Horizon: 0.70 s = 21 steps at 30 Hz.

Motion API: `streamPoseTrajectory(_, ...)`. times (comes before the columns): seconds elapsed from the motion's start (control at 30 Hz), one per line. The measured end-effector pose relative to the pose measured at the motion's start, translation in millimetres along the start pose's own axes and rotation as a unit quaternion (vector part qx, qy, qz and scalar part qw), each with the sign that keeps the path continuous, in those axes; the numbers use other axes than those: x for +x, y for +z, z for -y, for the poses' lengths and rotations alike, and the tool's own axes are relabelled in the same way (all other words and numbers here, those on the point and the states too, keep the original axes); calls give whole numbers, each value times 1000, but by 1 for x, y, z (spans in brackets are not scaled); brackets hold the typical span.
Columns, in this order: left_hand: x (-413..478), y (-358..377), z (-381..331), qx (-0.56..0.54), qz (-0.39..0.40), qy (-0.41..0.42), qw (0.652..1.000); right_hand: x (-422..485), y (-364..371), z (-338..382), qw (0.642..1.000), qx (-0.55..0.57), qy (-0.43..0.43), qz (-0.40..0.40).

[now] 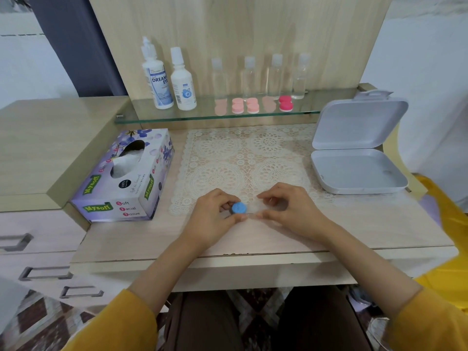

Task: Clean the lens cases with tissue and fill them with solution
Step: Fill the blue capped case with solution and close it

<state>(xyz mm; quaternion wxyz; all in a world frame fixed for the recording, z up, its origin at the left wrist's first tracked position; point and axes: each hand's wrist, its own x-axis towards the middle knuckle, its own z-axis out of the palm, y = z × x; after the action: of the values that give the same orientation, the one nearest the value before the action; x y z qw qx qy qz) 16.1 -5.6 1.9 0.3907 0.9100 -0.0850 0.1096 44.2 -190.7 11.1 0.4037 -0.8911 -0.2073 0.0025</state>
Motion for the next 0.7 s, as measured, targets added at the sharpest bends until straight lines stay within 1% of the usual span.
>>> streamPoseTrajectory(0.2,-4,1,6,-42,-6,-1,999,-15,-30,-5,995,-78,27,57)
streamPoseTrajectory(0.3,-4,1,7,-48,-9,0,999,-20,-28,-6,994,-92,1,56)
streamPoseTrajectory(0.43,-5,1,8,-58,-6,7,998,-19,-20,-3,987,-143,-32,65)
streamPoseTrajectory(0.7,-5,1,11,-49,1,26,998,-12,-21,12,991,-107,-62,40)
